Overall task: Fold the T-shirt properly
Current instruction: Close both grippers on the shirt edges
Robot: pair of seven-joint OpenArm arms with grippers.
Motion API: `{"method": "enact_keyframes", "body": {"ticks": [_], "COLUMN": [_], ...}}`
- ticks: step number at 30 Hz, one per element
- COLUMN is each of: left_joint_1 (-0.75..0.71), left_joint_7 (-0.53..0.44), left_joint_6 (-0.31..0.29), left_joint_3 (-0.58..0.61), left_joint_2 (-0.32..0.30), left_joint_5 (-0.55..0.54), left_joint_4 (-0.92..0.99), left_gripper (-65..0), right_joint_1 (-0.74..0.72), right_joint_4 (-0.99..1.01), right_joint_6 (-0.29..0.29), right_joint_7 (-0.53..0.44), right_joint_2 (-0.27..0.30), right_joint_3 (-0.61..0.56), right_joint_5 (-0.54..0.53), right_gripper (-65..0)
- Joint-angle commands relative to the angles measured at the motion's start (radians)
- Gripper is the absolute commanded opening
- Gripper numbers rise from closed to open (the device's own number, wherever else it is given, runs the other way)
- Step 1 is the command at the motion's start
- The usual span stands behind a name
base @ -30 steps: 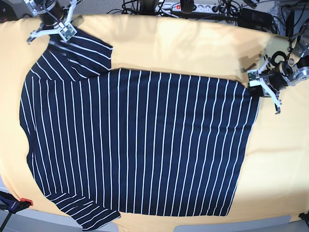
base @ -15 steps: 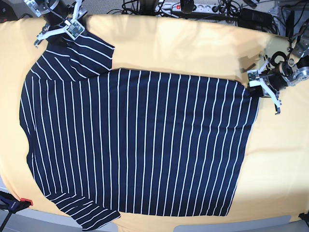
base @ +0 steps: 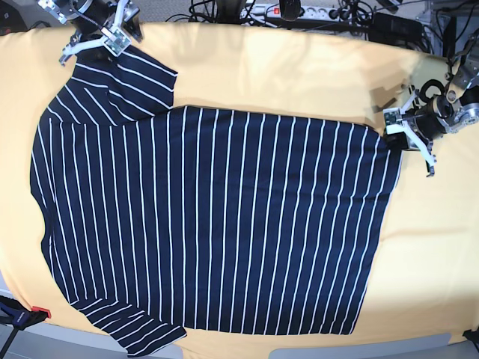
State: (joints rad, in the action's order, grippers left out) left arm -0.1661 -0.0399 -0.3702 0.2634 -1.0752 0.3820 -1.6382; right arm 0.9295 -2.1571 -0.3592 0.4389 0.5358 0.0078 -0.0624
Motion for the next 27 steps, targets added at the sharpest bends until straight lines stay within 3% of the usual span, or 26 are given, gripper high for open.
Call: {"method": "enact_keyframes", "body": {"ticks": [1, 7, 14, 19, 25, 27], "left_joint_1": [0.014, 0.014, 0.014, 0.014, 0.014, 0.014], "left_joint_7": [-0.005, -0.005, -0.005, -0.005, -0.005, -0.005], "left_joint_6": [0.019, 0.019, 0.019, 0.019, 0.019, 0.019], "left_joint_3": [-0.01, -0.01, -0.01, -0.01, -0.01, -0.01], "left_joint_2": [-0.025, -0.025, -0.025, -0.025, -0.025, -0.025], "left_joint_5": [-0.005, -0.005, -0.005, -0.005, -0.005, -0.005], "left_joint_4": [-0.011, -0.011, -0.011, -0.011, -0.011, -0.011], "left_gripper": [-65.0, -65.0, -65.0, -65.0, -65.0, -65.0], "right_joint_1": [0.002, 0.001, -0.005, -0.032, -0.032, -0.032], "right_joint_4": [0.002, 0.018, 0.034, 0.037, 0.037, 0.037], "right_joint_6": [0.009, 0.056, 0.058, 0.132, 0.14, 0.128], "right_joint_7": [-0.002, -0.002, -0.002, 0.022, 0.029, 0.029], "right_joint_2": [0.01, 0.01, 0.01, 0.011, 0.01, 0.01], "right_joint_3": [0.003, 0.003, 0.003, 0.005, 0.005, 0.005], "right_joint_5": [0.01, 0.053, 0.095, 0.192, 0.2, 0.19], "right_gripper": [-27.3, -27.3, -30.3, -33.7, -33.9, -40.9]}}
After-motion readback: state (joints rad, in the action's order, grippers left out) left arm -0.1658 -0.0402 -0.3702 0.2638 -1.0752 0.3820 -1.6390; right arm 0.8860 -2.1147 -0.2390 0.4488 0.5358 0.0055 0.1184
